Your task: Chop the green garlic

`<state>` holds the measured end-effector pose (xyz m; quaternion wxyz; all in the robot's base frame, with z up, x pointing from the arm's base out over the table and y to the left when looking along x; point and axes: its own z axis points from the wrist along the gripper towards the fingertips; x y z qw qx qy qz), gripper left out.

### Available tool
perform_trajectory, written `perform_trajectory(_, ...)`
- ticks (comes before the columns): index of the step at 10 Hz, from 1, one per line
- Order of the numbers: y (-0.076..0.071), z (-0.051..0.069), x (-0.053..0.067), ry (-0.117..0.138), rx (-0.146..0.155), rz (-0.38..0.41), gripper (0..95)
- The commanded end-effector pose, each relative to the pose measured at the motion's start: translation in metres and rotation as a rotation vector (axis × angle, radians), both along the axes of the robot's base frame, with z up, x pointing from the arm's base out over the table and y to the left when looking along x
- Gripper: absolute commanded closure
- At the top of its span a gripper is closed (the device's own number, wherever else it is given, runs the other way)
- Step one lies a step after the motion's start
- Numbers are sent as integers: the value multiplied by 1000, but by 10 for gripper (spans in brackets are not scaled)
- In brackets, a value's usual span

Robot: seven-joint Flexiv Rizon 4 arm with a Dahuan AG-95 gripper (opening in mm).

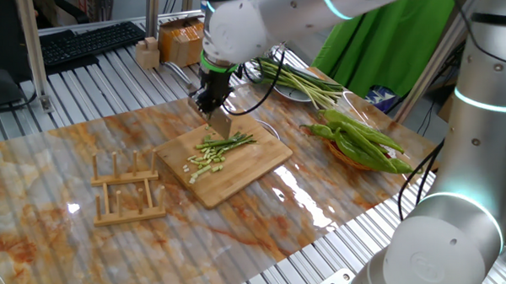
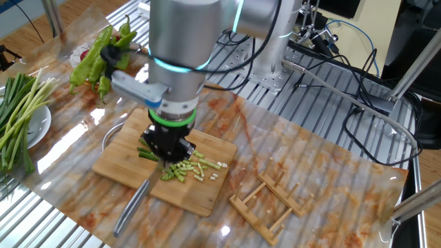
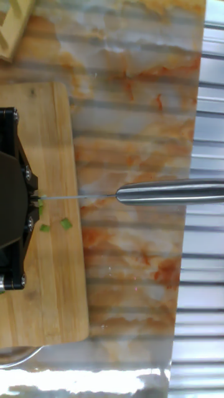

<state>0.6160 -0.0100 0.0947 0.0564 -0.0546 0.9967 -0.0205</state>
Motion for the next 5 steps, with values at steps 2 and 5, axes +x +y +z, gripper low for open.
perform_trajectory(2, -1, 43, -7, -4, -4, 28, 950)
perform_trajectory(5, 0, 41, -9, -3, -8, 41, 950)
